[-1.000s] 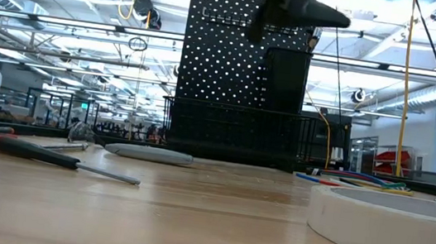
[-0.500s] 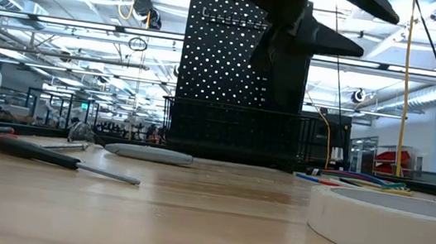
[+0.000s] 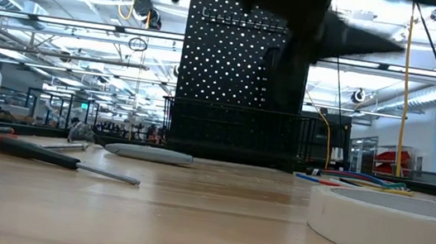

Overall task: Hang tools onto peg board
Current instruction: Put the wrench into the black bin on the pegboard

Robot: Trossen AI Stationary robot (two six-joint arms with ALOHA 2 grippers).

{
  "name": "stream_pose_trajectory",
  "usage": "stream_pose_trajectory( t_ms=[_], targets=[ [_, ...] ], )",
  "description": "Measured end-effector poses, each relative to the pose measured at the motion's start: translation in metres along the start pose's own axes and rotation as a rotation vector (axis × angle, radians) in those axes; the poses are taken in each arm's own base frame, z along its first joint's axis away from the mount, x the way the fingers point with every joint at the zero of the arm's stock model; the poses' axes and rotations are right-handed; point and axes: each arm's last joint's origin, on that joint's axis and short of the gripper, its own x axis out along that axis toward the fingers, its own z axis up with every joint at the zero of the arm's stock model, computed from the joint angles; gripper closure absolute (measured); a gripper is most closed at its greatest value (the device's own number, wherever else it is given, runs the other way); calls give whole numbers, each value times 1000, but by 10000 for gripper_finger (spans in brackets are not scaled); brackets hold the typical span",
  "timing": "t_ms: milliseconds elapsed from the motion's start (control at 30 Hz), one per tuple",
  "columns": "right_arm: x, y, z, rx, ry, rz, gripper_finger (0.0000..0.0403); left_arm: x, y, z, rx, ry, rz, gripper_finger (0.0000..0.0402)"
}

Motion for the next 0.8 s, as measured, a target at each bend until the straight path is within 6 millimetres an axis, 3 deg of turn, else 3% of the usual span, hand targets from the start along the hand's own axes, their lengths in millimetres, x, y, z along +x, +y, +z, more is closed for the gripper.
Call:
stream_pose_trajectory(
  t_ms=[133,333,800],
  targets=[
    [3,-5,1,13,-2,-53,266,10,5,-11,6,21,20,199],
    [9,-17,13,40,-15,-160,280,11,10,-6,13,40,49,199],
    [21,-25,25,-105,30,-227,396,-20,12,25,133,227,203,199]
  ],
)
